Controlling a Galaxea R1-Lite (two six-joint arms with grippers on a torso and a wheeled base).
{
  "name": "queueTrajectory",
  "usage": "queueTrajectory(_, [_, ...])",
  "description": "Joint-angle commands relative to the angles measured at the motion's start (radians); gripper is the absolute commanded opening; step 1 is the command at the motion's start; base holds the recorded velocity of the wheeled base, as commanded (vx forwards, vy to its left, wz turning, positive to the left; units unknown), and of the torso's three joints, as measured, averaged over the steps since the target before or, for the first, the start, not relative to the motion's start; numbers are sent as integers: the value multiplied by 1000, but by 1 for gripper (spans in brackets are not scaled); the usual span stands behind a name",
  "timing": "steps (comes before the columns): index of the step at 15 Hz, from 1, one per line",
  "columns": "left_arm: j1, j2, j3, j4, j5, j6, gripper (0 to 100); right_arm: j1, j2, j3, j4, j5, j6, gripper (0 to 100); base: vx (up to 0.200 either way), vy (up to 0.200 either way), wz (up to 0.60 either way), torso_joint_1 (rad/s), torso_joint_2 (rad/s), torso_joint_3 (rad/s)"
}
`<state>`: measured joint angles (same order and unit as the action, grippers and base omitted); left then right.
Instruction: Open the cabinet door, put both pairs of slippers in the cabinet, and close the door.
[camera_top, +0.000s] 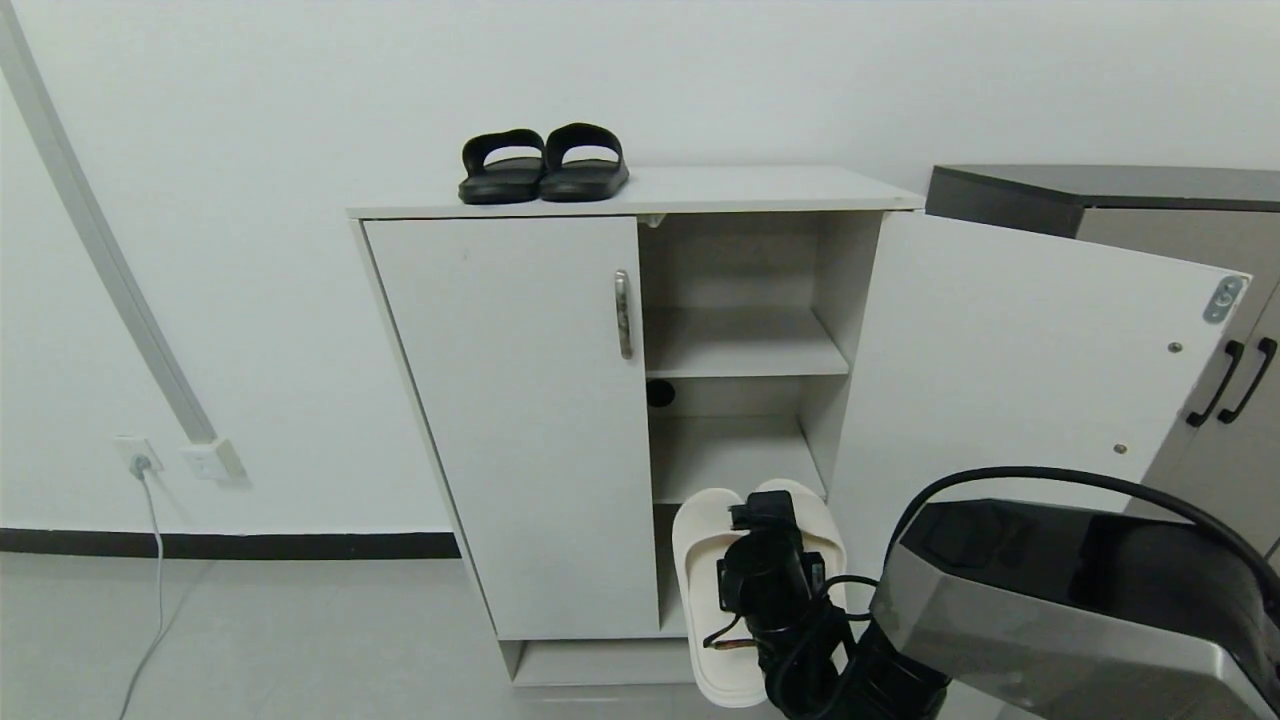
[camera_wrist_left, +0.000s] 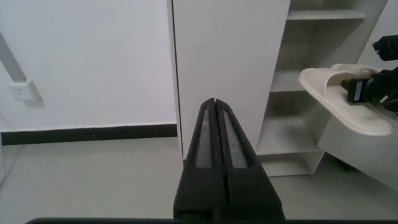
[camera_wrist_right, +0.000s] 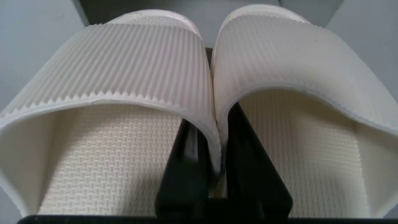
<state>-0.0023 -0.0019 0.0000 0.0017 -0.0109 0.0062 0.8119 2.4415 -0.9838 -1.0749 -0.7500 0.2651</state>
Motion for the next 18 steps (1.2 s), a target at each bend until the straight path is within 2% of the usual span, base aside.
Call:
queueTrajectory(1, [-1, 2, 0, 0, -1, 1, 0, -4, 24, -6, -2, -2, 2, 0, 0, 0, 0, 0, 0, 0])
queueTrajectory(7, [-1, 3, 0, 1, -3, 1, 0, -4, 40, -10, -2, -2, 8, 0, 0, 0, 0, 0, -1, -19])
queueTrajectory(18, [1, 2, 0, 1, -1, 1, 0, -7, 83, -16, -39, -9, 5, 0, 0, 0, 0, 4, 3, -183])
